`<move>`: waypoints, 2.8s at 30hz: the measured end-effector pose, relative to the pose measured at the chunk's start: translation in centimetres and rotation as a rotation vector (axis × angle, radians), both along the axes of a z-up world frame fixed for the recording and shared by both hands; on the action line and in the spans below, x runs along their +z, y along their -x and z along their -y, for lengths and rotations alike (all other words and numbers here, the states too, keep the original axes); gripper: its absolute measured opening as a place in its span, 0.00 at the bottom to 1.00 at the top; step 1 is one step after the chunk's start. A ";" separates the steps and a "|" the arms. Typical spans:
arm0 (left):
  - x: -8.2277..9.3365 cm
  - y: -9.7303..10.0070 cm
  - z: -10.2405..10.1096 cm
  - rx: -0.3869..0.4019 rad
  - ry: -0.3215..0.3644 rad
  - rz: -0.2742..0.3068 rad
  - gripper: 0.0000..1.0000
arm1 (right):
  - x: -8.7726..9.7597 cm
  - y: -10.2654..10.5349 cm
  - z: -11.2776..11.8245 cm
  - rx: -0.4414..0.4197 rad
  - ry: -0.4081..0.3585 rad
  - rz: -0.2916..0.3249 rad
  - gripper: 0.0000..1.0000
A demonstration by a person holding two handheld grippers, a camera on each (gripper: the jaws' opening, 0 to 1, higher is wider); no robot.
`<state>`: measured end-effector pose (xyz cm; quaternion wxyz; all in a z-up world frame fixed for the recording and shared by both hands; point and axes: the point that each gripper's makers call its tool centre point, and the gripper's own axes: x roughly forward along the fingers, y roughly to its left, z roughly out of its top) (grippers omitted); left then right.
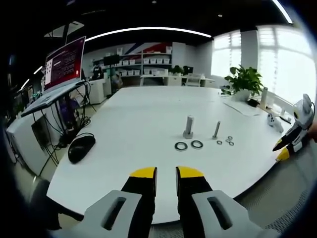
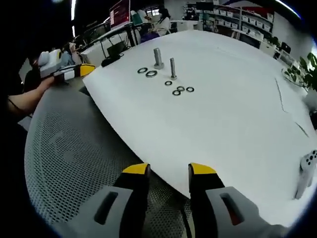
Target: Place the washer onto the threaded stud by aligning its center hole with the stud, sliding it down to the base, and recovering from edge contact or off-axis alignment until the washer reaches the visible bottom stop.
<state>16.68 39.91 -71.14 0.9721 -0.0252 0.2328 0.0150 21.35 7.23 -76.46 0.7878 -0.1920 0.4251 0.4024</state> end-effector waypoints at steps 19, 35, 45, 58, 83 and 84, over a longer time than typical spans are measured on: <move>-0.1 0.0 0.0 0.001 -0.007 -0.007 0.12 | 2.0 -3.9 -4.8 0.120 -0.027 0.022 0.36; -0.5 0.2 0.0 -0.001 -0.013 -0.033 0.12 | 2.3 -6.8 -6.6 0.192 0.036 -0.001 0.17; -0.9 0.2 0.1 -0.007 -0.014 -0.060 0.12 | 1.3 -6.0 -8.1 0.267 0.014 -0.088 0.06; -0.9 0.0 0.0 -0.003 -0.006 -0.057 0.12 | -0.5 -7.5 -9.3 0.332 0.087 -0.083 0.19; -1.1 0.1 -0.2 0.016 0.029 -0.064 0.07 | -2.8 -8.6 -10.6 0.349 0.130 -0.172 0.24; -1.1 0.1 -0.2 0.017 0.029 -0.064 0.07 | -3.0 -8.5 -10.8 0.358 0.135 -0.176 0.24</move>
